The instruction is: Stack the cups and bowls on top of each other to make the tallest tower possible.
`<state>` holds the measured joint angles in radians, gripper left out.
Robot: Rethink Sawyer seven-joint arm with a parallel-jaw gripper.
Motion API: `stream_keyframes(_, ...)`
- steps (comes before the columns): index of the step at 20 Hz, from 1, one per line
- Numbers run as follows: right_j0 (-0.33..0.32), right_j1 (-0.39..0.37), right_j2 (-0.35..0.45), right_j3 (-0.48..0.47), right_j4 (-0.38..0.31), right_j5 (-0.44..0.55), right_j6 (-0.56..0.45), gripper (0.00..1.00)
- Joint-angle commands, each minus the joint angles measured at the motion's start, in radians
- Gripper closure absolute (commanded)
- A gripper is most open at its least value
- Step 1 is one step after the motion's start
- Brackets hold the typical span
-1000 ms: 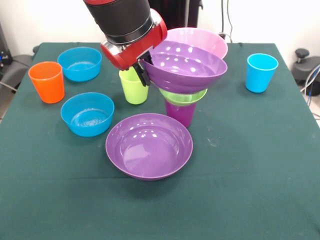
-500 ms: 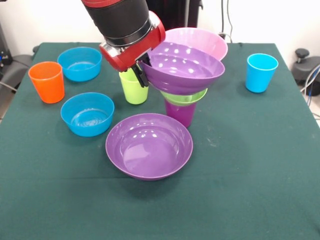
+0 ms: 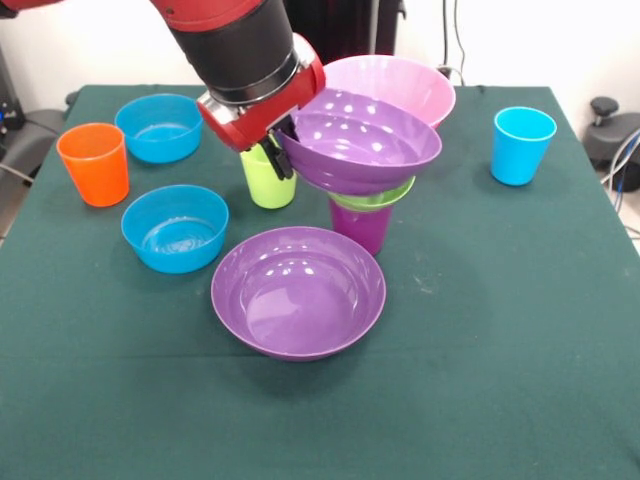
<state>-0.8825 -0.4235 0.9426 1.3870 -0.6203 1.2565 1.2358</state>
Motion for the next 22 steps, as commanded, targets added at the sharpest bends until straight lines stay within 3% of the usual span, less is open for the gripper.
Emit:
stream_keyframes(1, 0.033, 0.059, -0.047, 0.015, -0.059, 0.020, -0.285, 1.00)
stream_keyframes(22, 0.025, 0.077, -0.019, 0.017, -0.030, 0.008, -0.268, 1.00)
